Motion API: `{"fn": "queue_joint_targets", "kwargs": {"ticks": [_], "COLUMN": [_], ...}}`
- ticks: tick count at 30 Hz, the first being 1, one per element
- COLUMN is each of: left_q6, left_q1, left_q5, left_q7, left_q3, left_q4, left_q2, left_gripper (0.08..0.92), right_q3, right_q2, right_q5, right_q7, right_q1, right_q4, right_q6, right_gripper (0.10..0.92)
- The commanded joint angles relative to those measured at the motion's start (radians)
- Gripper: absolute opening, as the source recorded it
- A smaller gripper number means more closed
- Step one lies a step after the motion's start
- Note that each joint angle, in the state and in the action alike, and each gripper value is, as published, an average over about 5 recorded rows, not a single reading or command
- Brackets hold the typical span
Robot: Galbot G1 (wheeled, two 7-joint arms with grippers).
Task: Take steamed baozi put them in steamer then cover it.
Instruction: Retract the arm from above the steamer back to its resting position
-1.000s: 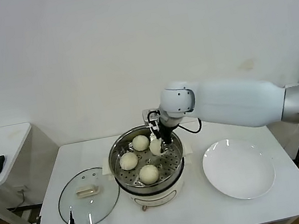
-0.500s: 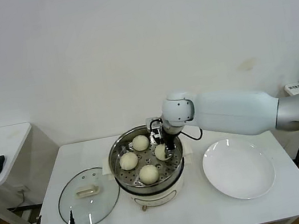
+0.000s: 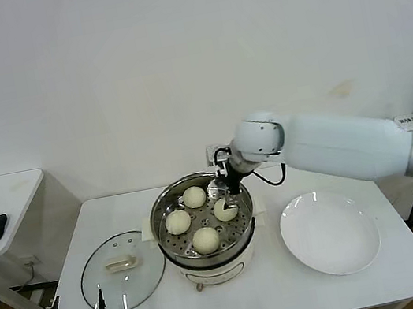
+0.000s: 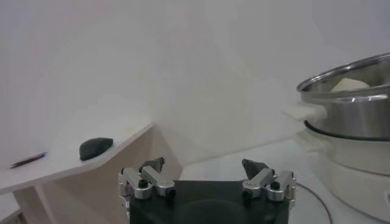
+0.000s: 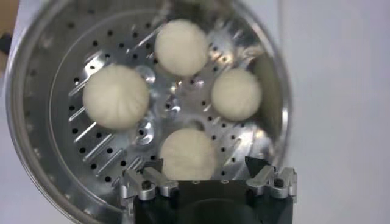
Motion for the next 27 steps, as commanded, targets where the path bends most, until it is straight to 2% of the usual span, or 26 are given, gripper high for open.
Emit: {"fn": "queue_joint_targets", "kwargs": {"ticks": [1,6,11,16,21,24,27], "left_q6": [-0.008,-0.012,-0.016,-0.048,-0.065,-0.064,-0.036], "left_q1": [-0.014,-0.034,-0.06,-0.08,-0.085,-0.091,-0.097], "left_q5": [-0.006,-0.009,-0.004,0.012,0.048,0.116,0.214], "left_q7": [-0.008,-0.016,-0.028,-0.044,-0.054,-0.062,-0.043], "left_q3": [0.013,0.039,0.062,0.075,0.081,0.085,0.079], "left_q4": [0.014,0.024,0.034,0.059,0.088,0.108,0.125], "left_q2": [-0.001,-0.007,-0.018,-0.026,-0.029,-0.029,-0.018], "left_gripper": [0.823,0.823,0.823,0.823,0.823,0.823,0.823], "right_q3": [0.192,0.49,1.022,1.426,1.641,1.743,1.821], "right_q2": [-0.316,-0.468,-0.441,-0.209,0.067,0.208,0.311], "right_q5": [0.145,0.042,-0.114,-0.249,-0.36,-0.379,-0.359], "right_q7": [0.367,0.5,0.558,0.555,0.489,0.447,0.406], "right_q1": [-0.204,-0.616,-1.165,-1.54,-1.742,-1.821,-1.895], "right_q4": [0.291,0.381,0.391,0.361,0.322,0.304,0.306], "right_q6": [0.145,0.351,0.501,0.707,0.894,0.971,0.985], "right_gripper": [0.823,0.823,0.823,0.823,0.823,0.823,0.823]}}
